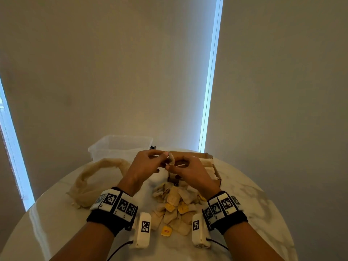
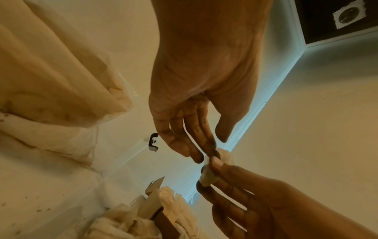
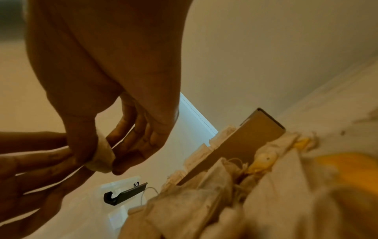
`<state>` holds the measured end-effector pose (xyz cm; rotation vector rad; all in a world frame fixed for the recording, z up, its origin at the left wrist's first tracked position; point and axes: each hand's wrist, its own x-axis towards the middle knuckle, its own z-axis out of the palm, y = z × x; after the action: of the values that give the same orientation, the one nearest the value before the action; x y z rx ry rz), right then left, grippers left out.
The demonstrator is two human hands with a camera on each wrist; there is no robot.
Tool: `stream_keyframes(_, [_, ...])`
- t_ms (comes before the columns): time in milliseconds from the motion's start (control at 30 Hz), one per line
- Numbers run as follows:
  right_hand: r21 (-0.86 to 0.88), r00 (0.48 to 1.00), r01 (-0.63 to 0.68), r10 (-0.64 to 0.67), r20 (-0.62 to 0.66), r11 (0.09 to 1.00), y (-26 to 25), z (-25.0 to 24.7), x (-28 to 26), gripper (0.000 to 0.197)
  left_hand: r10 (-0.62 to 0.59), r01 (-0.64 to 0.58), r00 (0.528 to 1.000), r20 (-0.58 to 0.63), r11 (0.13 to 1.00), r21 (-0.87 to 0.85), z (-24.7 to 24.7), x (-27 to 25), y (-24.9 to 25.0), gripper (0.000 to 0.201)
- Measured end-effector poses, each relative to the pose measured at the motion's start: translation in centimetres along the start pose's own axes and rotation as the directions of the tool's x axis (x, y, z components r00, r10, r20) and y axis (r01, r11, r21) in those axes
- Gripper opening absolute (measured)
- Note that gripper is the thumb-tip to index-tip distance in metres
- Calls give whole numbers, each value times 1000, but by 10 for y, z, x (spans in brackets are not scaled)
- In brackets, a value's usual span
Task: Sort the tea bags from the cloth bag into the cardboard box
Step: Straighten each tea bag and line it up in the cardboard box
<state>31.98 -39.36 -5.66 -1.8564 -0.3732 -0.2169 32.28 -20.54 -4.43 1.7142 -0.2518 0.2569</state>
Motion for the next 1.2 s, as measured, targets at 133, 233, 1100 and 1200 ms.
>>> stream_keyframes(133, [153, 997, -72, 72, 3, 986, 4, 2, -4, 21, -41, 41, 999, -1, 999, -28, -2, -3, -6, 21])
stream_keyframes(233, [185, 997, -74, 68, 41, 980, 6, 1, -8, 16, -65, 63, 994, 86, 998, 30, 2, -4, -10, 24])
stream_keyframes(1100, [-105, 985, 17, 1, 175, 994, -3, -10, -4, 19, -151, 138, 972, 179, 987, 84, -7, 2, -12, 30])
stream_keyframes(1200, [-253, 978, 54, 0, 208, 966, -8, -11, 6, 17, -143, 134, 975, 170, 989, 64, -7, 2, -14, 30])
